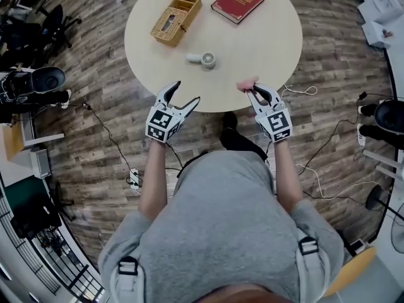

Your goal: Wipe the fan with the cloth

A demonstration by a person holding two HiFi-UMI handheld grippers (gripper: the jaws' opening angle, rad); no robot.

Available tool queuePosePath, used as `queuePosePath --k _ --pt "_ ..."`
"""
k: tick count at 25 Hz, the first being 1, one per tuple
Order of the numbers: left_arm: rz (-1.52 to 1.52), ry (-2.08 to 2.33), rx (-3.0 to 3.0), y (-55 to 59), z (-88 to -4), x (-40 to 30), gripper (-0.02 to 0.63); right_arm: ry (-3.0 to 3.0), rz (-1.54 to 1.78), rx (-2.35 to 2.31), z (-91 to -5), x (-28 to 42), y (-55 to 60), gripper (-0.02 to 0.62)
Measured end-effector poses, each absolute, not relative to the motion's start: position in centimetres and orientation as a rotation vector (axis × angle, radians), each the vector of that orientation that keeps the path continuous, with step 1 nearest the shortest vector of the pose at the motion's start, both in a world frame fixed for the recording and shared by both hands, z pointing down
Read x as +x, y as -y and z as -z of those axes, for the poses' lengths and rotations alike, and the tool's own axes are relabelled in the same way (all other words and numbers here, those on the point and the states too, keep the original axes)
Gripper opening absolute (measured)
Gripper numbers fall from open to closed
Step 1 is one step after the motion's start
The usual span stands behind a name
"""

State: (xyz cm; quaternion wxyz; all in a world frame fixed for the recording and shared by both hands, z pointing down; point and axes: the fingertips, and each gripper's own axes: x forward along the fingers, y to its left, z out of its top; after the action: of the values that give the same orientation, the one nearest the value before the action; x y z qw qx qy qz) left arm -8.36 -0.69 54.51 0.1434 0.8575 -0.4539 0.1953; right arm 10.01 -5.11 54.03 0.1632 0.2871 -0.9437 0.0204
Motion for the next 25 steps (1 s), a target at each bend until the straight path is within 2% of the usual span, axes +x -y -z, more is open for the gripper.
queuePosePath --k 10,25 --pt "-0.709 1.357 2.42 6.0 -56.8 -7.5 0.356 2.725 -0.039 0.643 -55.0 9.1 11.9 0.037" --pt "-0.86 1.237 2.44 11.1 -59.5 -8.1 0.358 2.699 -0.097 0.651 -56.2 8.1 16.4 0.037"
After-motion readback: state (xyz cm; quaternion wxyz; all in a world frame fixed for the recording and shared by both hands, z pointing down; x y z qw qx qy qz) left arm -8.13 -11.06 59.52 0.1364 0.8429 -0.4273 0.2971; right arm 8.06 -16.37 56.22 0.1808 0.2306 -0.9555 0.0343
